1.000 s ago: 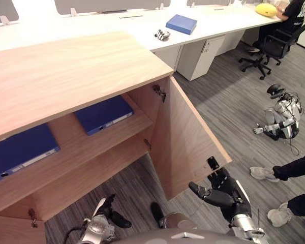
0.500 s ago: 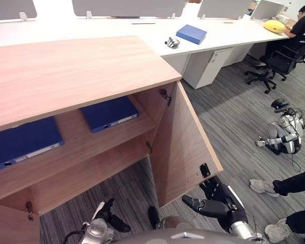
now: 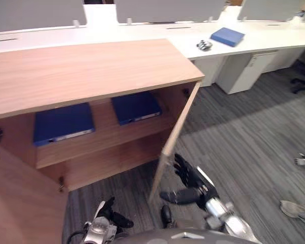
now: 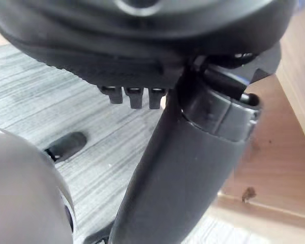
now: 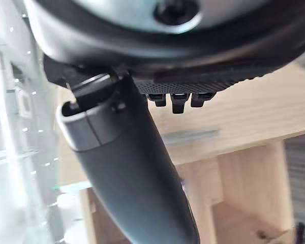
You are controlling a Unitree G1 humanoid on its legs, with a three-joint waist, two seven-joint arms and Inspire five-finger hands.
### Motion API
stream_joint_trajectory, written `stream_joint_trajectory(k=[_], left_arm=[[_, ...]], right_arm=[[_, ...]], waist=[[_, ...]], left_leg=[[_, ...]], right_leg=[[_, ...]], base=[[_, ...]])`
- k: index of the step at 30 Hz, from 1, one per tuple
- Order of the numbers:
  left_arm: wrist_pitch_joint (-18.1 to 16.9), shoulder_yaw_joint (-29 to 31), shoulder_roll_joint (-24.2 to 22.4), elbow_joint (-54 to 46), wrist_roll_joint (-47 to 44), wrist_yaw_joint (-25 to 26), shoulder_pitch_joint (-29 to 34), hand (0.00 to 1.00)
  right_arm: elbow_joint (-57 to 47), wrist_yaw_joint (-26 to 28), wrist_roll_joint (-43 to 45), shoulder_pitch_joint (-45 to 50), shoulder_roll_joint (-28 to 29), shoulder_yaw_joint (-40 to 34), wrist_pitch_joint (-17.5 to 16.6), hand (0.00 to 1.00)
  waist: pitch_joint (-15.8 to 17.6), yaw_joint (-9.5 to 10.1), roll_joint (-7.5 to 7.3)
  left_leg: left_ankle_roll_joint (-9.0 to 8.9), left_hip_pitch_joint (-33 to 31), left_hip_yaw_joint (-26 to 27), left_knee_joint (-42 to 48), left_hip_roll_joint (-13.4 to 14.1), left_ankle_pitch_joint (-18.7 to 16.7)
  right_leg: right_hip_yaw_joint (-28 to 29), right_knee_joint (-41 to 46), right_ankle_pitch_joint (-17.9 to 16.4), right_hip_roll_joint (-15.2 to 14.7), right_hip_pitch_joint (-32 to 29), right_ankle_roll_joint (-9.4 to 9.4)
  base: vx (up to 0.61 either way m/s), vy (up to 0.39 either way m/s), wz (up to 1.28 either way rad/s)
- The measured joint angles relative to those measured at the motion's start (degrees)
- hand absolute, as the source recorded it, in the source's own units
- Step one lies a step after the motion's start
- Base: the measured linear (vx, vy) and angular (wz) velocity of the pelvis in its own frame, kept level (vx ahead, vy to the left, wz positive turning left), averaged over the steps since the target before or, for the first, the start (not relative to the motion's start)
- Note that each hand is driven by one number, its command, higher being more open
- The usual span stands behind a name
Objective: Walk over to the cabinet, pick up the folder, carry it to the office cabinet, place the folder inside the office cabinet, then close the office cabinet door
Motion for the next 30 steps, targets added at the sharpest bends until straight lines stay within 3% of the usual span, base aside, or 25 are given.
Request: stream_joint_trajectory(k=[1, 2, 3, 4, 8, 15, 24, 30], left_arm=[[0.06, -0.16, -0.07, 0.04, -0.25, 0.25, 0.07, 1.0], [-0.01, -0.54, -0.27, 0.0, -0.77, 0.66, 0.73, 1.0], [0.05, -0.39, 0.52, -0.62, -1.42, 0.69, 1.11, 1.0], [-0.01, -0.36, 0.87, -0.54, -1.66, 0.74, 1.34, 1.0], [0.03, -0.33, 0.35, -1.19, -2.52, 1.04, 1.27, 1.0], [-0.04, -0.54, 0.11, -1.24, -3.21, 0.99, 1.29, 1.0], [-0.43, -0.33, 0.23, -1.27, -3.76, 1.03, 1.48, 1.0], [-0.49, -0.25, 0.28, -1.33, -4.63, 1.02, 1.53, 1.0]], right_arm=[[0.52, 0.28, -0.01, -1.59, 0.99, 0.04, -0.02, 1.0], [1.02, 0.56, -0.05, -3.7, 2.15, 0.05, -0.31, 1.0], [1.09, 0.72, -0.05, -4.56, 2.94, 0.07, -1.02, 1.0], [2.09, 0.74, -0.11, -5.93, 3.03, 0.05, -1.76, 1.0], [6.64, 0.41, -1.67, -11.66, 3.12, 0.01, -1.91, 1.0], [13.43, -0.6, -1.64, -15.6, 1.92, -0.53, -1.9, 1.0], [23.54, -3.2, -1.93, -26.11, -2.09, -5.71, -1.82, 1.0], [28.42, -4.45, -4.92, -29.35, -2.29, -5.94, -1.96, 1.0]], waist=[[-0.27, 0.18, 0.78], [0.04, 0.4, 2.07], [-0.71, 0.01, -0.15], [-0.94, 0.33, -0.51], [-0.64, 1.22, 0.04], [-0.11, 1.2, 0.98], [1.43, 1.58, 3.36], [1.8, 2.02, 3.95]], left_leg=[[0.08, 0.07, 0.08, -0.62, 0.5, -0.18], [-0.06, 0.69, -0.48, -2.39, 1.47, 0.16], [-0.96, 1.78, -1.55, -4.74, -0.37, 0.85], [-1.06, 2.51, -1.99, -6.46, -0.92, 2.26], [-1.35, 1.52, -2.29, -7.33, -0.44, 4.01], [-0.75, 0.74, -3.34, -7.17, -1.06, 4.17], [-0.66, 0.23, -6.23, -7.04, -1.44, 4.05], [-0.23, -0.97, -8.26, -7.32, -1.66, 4.48]], right_leg=[[-0.18, -0.13, -0.52, 0.28, 0.4, 0.58], [-0.54, 3.99, 0.77, 1.11, 0.19, -2.58], [-0.55, 5.77, -1.88, 0.15, 1.5, -2.95], [-1.0, 5.21, -0.18, -0.25, 1.56, -2.93], [-1.59, 4.25, -0.18, 0.14, 1.26, -2.92], [-3.69, 2.77, 1.06, -0.84, 2.05, -2.35], [-6.85, 1.83, 0.58, -1.19, 3.55, -2.25], [-8.76, 1.63, 0.22, -1.48, 3.43, -2.0]], base=[[-0.03, 0.01, 0.24], [0.04, 0.025, 0.62], [0.08, 0.018, 0.76], [0.1, 0.02, 0.62], [0.02, -0.013, 0.09], [0.1, 0.032, 0.1], [0.04, 0.018, 0.17], [-0.05, 0.004, 0.15]])
